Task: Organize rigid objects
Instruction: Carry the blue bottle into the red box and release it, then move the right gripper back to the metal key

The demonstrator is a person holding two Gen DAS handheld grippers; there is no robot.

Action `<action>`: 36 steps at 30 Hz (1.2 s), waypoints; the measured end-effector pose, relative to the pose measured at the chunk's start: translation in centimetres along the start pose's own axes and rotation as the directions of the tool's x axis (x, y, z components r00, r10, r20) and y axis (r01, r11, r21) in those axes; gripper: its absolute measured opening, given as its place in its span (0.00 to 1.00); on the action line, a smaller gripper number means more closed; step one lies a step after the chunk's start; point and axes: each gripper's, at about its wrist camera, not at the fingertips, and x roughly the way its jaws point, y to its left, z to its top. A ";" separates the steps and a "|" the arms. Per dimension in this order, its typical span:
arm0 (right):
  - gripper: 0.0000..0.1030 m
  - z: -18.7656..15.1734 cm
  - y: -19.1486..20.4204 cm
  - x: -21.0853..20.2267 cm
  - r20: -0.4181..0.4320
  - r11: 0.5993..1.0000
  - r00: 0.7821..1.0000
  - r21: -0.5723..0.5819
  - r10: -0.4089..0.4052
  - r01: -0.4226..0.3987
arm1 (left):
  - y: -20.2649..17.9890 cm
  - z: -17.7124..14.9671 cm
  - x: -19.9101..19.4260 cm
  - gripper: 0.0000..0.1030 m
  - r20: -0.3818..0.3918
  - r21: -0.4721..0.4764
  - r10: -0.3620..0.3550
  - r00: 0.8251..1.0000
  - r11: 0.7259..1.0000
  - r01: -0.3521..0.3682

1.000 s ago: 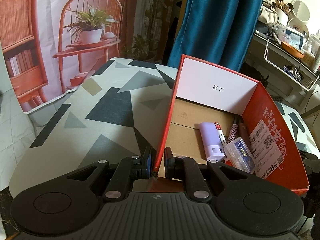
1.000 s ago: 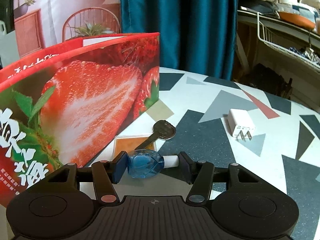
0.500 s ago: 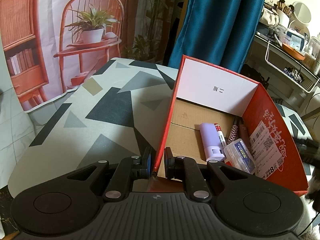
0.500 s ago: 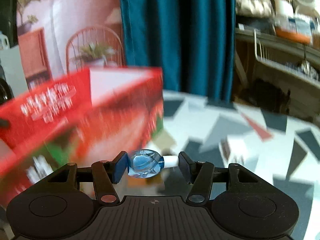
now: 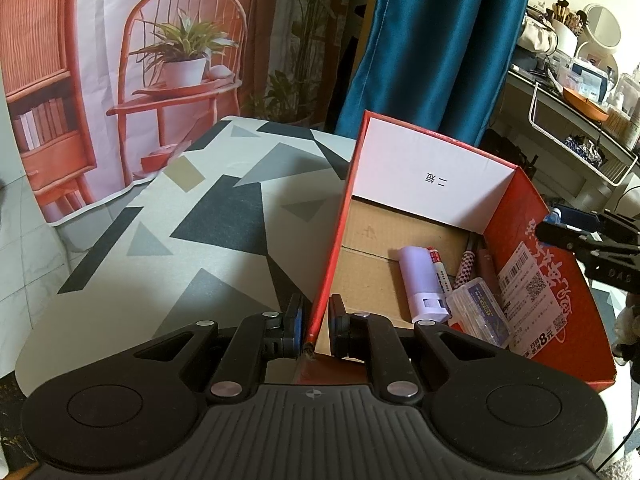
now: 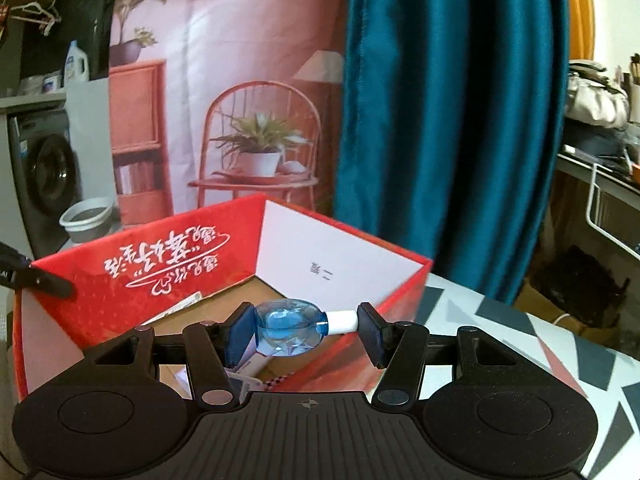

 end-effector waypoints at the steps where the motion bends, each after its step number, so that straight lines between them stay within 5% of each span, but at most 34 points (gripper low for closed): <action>1: 0.52 -0.1 0.3 0.0 0.001 1.000 1.000 -0.008 -0.007 0.007 | 0.0 0.0 0.0 0.13 -0.001 0.002 0.000 1.000 1.000 0.000; 7: 0.54 -0.5 0.3 -0.4 -0.008 1.000 1.000 -0.003 -0.013 0.013 | -0.1 0.0 0.0 0.13 -0.001 0.002 0.002 1.000 1.000 -0.002; 14: 0.99 -1.2 -1.0 -2.4 0.077 0.995 0.994 0.066 -0.081 0.076 | -0.1 0.1 0.0 0.13 -0.001 0.001 0.002 1.000 1.000 -0.002; 22: 1.00 -4.4 -5.0 -4.1 0.035 0.934 0.957 0.234 -0.286 0.271 | -0.1 0.0 0.0 0.13 -0.001 0.001 0.002 1.000 1.000 -0.002; 25: 1.00 -6.3 -6.4 -4.7 0.025 0.915 0.961 0.311 -0.276 0.255 | -0.1 0.0 0.0 0.13 -0.001 0.002 0.003 1.000 1.000 -0.003; 31: 1.00 -9.1 -8.1 -3.7 -0.112 0.848 0.915 0.345 -0.388 0.402 | 0.0 0.0 0.0 0.13 0.000 0.001 0.004 1.000 1.000 -0.004; 36: 1.00 -10.6 -7.4 -2.1 -0.161 0.856 0.907 0.300 -0.389 0.420 | 0.0 0.0 0.0 0.13 0.001 0.003 0.003 1.000 1.000 -0.003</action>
